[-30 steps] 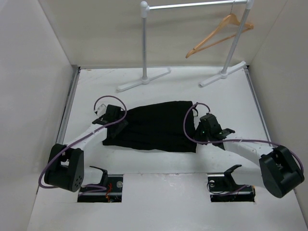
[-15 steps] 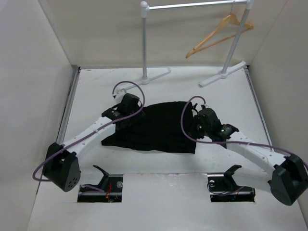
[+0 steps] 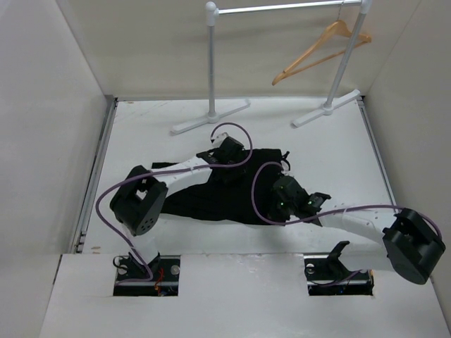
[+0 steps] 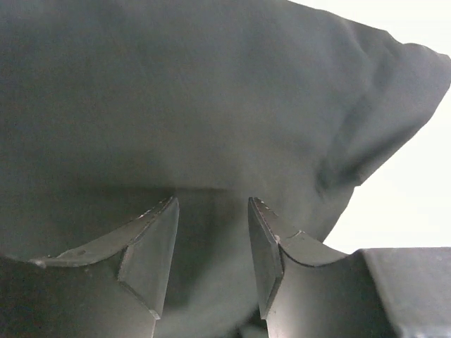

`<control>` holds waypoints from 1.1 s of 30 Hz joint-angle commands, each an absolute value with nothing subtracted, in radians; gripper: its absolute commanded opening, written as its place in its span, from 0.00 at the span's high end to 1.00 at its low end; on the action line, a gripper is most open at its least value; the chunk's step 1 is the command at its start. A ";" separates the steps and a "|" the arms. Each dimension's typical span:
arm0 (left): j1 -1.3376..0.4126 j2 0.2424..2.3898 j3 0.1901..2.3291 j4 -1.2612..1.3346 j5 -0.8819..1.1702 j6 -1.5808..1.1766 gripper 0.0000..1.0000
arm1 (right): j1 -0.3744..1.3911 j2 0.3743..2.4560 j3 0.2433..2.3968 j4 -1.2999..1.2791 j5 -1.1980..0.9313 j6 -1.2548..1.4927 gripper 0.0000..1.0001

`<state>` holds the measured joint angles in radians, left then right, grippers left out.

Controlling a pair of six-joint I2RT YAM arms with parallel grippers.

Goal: Place the trousers on the hanger
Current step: Fold the trousers at the center of the board.

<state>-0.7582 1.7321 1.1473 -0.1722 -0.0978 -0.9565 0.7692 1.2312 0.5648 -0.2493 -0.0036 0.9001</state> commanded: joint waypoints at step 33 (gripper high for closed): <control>-0.276 1.092 0.525 -0.311 -0.109 -0.874 0.55 | 0.231 1.827 1.022 0.212 -0.345 0.955 0.91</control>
<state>-0.3260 1.1496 0.5774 -0.2718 -0.1055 -0.9215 0.2497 1.7866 0.9859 0.0811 -0.2733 0.8635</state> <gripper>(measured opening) 0.454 0.088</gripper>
